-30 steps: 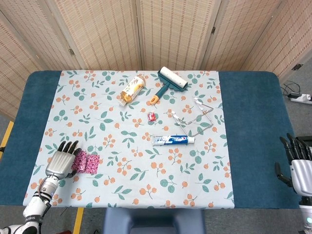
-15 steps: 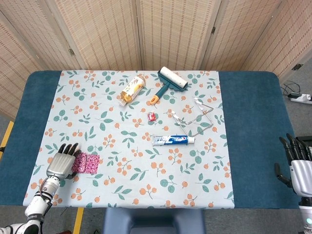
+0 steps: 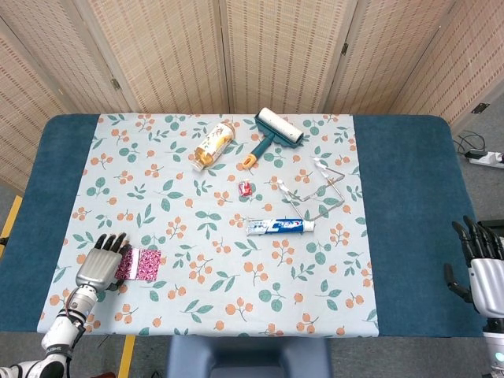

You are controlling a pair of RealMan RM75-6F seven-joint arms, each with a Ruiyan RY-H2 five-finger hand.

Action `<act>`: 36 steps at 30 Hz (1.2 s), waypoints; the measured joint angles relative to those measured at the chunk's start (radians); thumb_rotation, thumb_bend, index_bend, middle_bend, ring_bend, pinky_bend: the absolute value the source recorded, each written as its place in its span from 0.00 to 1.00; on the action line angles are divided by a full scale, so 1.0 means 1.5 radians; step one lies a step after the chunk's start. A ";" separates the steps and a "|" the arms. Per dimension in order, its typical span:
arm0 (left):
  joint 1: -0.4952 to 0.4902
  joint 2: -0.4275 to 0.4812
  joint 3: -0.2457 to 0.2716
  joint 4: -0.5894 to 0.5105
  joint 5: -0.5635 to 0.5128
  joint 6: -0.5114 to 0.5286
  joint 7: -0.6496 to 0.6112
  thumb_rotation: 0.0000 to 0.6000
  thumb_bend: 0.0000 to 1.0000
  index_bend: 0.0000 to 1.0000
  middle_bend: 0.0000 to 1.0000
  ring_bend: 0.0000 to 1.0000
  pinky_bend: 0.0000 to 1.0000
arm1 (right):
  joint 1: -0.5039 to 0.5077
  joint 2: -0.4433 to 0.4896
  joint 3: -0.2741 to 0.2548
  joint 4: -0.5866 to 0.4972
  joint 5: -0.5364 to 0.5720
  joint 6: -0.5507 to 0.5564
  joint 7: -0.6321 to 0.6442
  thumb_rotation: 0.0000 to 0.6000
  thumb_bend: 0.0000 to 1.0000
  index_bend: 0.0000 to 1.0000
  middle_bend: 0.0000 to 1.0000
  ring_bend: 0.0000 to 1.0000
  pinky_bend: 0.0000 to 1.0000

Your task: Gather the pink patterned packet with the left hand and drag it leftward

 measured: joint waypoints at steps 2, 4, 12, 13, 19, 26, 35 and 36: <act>-0.001 0.000 0.000 0.000 -0.004 -0.002 0.003 0.89 0.34 0.17 0.00 0.00 0.00 | 0.000 0.000 0.000 0.000 0.000 0.000 0.000 1.00 0.53 0.00 0.00 0.00 0.00; -0.001 -0.001 0.000 0.000 -0.008 -0.004 0.006 0.88 0.34 0.17 0.00 0.00 0.00 | 0.000 0.000 0.000 -0.001 0.001 0.000 -0.001 1.00 0.53 0.00 0.00 0.00 0.00; 0.000 -0.002 -0.001 0.000 -0.016 -0.006 0.009 0.89 0.34 0.16 0.00 0.00 0.00 | 0.002 0.001 0.000 -0.003 0.001 -0.002 -0.004 1.00 0.53 0.00 0.00 0.00 0.00; 0.000 -0.002 -0.001 0.000 -0.016 -0.006 0.010 0.89 0.34 0.15 0.00 0.00 0.00 | 0.002 0.001 0.000 -0.003 0.001 -0.002 -0.004 1.00 0.53 0.00 0.00 0.00 0.00; -0.002 -0.002 -0.001 0.000 -0.022 -0.005 0.019 0.90 0.34 0.14 0.00 0.00 0.00 | 0.002 0.001 0.001 -0.003 0.003 -0.003 -0.004 1.00 0.53 0.00 0.00 0.00 0.00; -0.004 0.003 -0.001 -0.016 -0.027 -0.006 0.026 0.90 0.34 0.07 0.00 0.00 0.00 | 0.002 0.001 0.001 -0.002 0.003 -0.004 -0.002 1.00 0.53 0.00 0.00 0.00 0.00; -0.020 0.009 -0.005 -0.048 0.007 -0.022 0.006 0.90 0.34 0.09 0.00 0.00 0.00 | 0.000 0.002 0.001 0.001 0.004 -0.002 0.003 1.00 0.53 0.00 0.00 0.00 0.00; -0.023 0.006 -0.006 -0.048 0.006 -0.025 0.010 0.90 0.34 0.09 0.00 0.00 0.00 | 0.000 0.002 0.001 0.001 0.004 -0.001 0.004 1.00 0.53 0.00 0.00 0.00 0.00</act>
